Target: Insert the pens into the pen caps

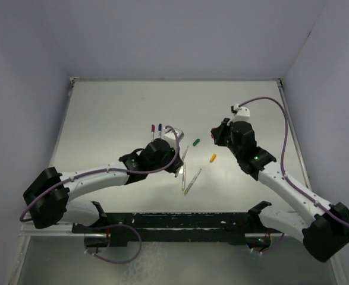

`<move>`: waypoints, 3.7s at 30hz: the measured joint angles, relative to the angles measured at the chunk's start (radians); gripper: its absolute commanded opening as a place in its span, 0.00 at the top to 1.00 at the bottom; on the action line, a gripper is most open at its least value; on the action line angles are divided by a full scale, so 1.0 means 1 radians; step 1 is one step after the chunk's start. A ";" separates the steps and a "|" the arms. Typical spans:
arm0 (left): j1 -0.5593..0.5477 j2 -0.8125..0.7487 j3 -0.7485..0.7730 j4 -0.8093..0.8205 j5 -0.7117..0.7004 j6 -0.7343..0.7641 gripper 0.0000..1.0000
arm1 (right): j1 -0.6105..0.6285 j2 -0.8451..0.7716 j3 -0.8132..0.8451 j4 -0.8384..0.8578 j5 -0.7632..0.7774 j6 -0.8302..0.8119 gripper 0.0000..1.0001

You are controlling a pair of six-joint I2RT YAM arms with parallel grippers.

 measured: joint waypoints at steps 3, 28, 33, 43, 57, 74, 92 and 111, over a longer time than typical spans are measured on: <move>-0.011 -0.006 -0.035 0.144 0.046 0.015 1.00 | 0.000 -0.122 -0.083 0.060 -0.033 -0.006 1.00; -0.051 0.030 -0.074 0.652 0.196 -0.007 1.00 | 0.000 -0.441 -0.406 0.583 -0.159 0.069 1.00; -0.051 0.034 -0.074 0.658 0.196 -0.017 1.00 | 0.000 -0.444 -0.417 0.649 -0.181 0.081 1.00; -0.051 0.048 -0.074 0.663 0.196 -0.024 1.00 | 0.000 -0.414 -0.417 0.716 -0.225 0.103 1.00; -0.051 0.051 -0.074 0.664 0.195 -0.034 1.00 | 0.000 -0.404 -0.418 0.723 -0.237 0.109 1.00; -0.051 0.051 -0.074 0.664 0.179 -0.033 1.00 | 0.000 -0.404 -0.431 0.712 -0.259 0.108 1.00; -0.051 0.051 -0.074 0.664 0.155 -0.034 1.00 | 0.000 -0.400 -0.438 0.702 -0.283 0.106 1.00; -0.007 0.080 -0.128 0.745 0.190 -0.102 1.00 | -0.002 -0.311 -0.465 0.704 -0.428 0.142 1.00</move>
